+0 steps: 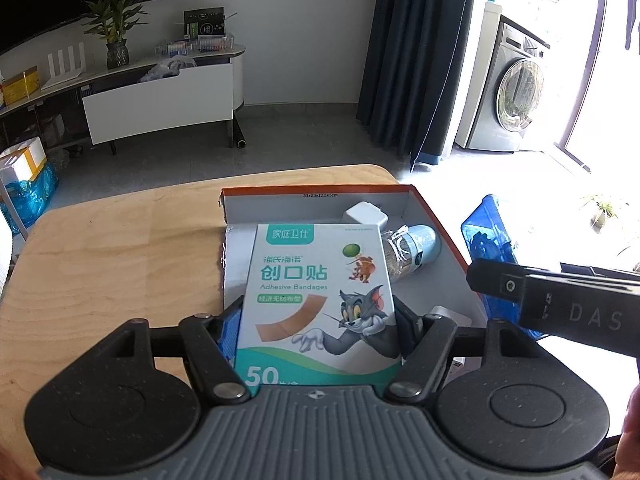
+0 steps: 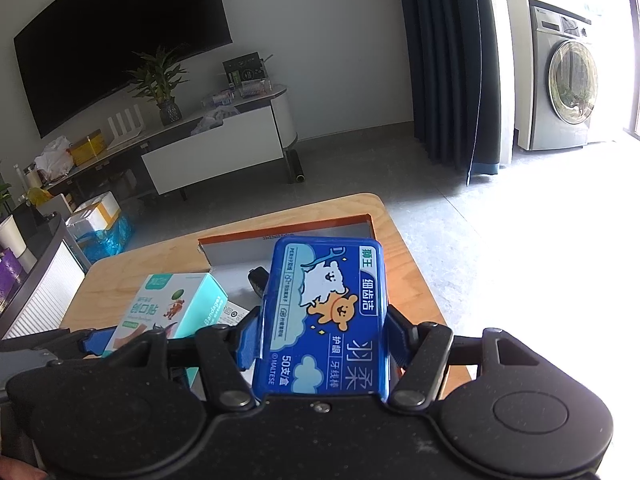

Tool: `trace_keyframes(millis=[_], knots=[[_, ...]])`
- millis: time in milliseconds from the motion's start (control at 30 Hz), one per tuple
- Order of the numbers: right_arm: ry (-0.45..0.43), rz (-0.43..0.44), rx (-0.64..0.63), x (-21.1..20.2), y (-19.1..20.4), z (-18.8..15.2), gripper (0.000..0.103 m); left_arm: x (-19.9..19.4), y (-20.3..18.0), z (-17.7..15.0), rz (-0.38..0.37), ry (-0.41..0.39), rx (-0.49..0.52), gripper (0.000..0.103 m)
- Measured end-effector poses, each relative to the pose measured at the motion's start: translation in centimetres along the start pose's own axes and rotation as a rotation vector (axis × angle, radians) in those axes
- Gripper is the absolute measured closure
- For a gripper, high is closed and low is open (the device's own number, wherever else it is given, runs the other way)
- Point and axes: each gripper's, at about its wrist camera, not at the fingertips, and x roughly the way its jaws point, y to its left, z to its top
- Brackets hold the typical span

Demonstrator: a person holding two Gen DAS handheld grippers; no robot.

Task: Organize rigid objects
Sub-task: 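Lower the green bandage box with the left gripper while the right lowers the blue box into the cardboard box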

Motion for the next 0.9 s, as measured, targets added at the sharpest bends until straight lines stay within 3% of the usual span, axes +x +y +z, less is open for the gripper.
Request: trace_keyframes(millis=[900], knots=[[0.047,0.009,-0.001,2.4,0.5,0.2,0.029,1.1,0.8,1.0,0.003,0.011,-0.015,0.032]])
